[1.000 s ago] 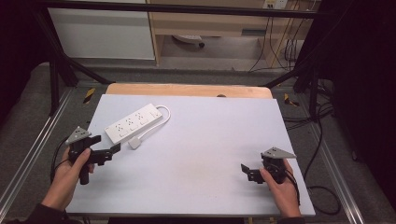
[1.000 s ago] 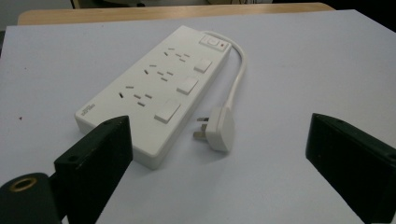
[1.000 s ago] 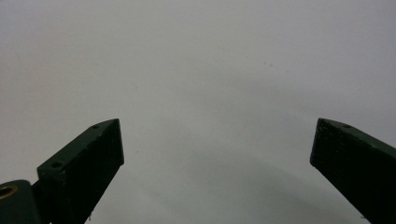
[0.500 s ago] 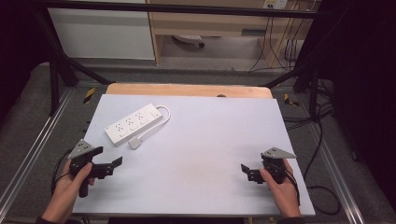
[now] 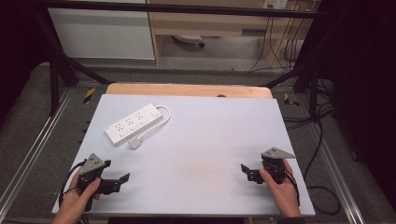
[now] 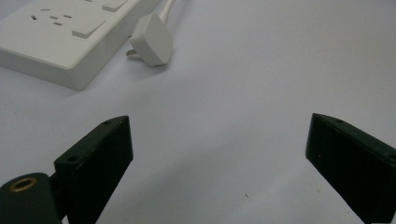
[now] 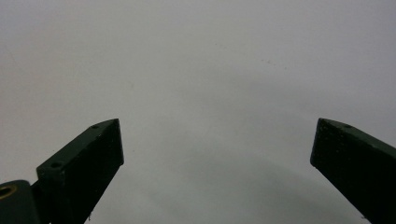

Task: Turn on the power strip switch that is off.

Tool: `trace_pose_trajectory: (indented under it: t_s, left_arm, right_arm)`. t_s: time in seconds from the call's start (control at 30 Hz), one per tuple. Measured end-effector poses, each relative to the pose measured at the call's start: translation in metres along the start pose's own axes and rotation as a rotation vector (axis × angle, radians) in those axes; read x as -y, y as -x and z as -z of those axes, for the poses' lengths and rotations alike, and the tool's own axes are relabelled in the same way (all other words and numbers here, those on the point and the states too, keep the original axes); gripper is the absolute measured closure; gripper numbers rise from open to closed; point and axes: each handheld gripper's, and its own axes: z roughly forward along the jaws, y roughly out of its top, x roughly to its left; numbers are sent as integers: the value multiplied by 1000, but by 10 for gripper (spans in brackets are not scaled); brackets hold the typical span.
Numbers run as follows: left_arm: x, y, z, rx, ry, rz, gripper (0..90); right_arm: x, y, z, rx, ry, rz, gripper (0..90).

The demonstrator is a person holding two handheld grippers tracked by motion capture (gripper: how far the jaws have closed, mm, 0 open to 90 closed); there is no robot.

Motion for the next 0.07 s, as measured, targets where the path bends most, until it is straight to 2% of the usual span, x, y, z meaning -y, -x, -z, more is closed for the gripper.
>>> trace_pose_trajectory:
  t_s: [0.07]
  left_arm:
    - [1,0,-1,-7,-9,-9,75]
  right_arm:
    - [1,0,-2,7,-6,-9,29]
